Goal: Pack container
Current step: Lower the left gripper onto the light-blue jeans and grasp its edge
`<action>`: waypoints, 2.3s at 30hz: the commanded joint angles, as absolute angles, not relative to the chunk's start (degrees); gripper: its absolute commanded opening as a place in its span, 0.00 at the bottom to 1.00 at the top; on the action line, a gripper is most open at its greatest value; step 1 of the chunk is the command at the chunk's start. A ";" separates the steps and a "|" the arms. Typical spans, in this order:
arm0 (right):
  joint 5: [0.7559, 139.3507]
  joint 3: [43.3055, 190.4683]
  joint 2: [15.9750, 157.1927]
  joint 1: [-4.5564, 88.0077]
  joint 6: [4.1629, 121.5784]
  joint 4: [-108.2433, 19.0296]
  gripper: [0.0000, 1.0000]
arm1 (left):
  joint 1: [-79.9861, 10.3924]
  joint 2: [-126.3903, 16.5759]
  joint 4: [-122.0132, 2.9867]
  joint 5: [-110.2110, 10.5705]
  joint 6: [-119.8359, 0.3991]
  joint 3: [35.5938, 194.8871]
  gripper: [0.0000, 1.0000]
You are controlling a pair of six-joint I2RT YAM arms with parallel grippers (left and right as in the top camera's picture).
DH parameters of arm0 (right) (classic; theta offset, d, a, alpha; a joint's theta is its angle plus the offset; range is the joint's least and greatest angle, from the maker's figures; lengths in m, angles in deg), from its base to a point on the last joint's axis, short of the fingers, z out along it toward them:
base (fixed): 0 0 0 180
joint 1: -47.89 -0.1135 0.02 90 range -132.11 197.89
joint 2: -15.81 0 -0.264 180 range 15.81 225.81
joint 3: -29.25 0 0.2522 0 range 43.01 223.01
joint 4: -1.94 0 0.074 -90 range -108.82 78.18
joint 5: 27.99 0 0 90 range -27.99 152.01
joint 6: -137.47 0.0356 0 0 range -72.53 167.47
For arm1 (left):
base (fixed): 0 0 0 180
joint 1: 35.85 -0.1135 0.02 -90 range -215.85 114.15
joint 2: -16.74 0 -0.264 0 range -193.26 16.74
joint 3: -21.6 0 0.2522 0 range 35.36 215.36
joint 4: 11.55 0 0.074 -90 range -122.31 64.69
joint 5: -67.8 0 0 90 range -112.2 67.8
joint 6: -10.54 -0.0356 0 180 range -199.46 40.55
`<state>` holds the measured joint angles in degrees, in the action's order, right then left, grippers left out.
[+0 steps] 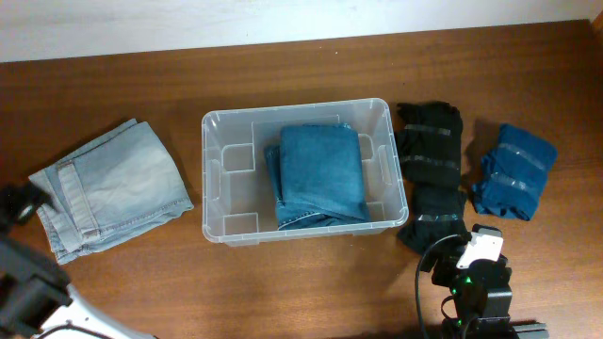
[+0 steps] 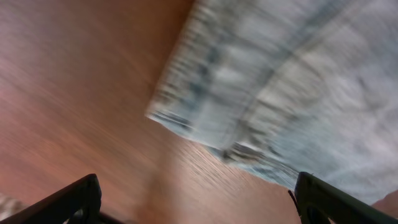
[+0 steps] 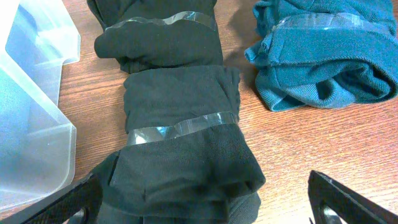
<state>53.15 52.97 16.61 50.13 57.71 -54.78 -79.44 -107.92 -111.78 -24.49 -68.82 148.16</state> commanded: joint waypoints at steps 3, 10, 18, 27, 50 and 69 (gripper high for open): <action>52.99 52.51 16.17 49.78 57.36 -54.67 0.98 | -87.11 -104.99 -108.55 -42.41 -82.59 147.76 0.99; 52.99 52.51 16.17 49.78 57.36 -54.67 0.98 | -92.29 -104.99 -105.34 -48.40 -88.14 142.36 0.99; 52.99 52.51 16.17 49.78 57.36 -54.67 0.98 | -93.49 -104.99 -92.66 -53.08 -91.79 124.31 0.99; 52.99 52.51 16.17 49.78 57.36 -54.67 0.98 | -90.06 -105.01 -80.70 -54.37 -91.29 113.43 0.99; 52.99 52.51 16.17 49.78 57.36 -54.67 0.98 | -75.35 -105.01 -66.26 -54.10 -88.76 105.30 0.96; 52.99 52.51 16.17 49.78 57.36 -54.67 0.98 | -86.85 -105.06 -49.84 -77.27 -85.50 91.96 0.99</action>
<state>53.15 52.97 16.61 50.13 57.73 -54.78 -83.13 -100.10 -45.86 -83.39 -86.13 96.18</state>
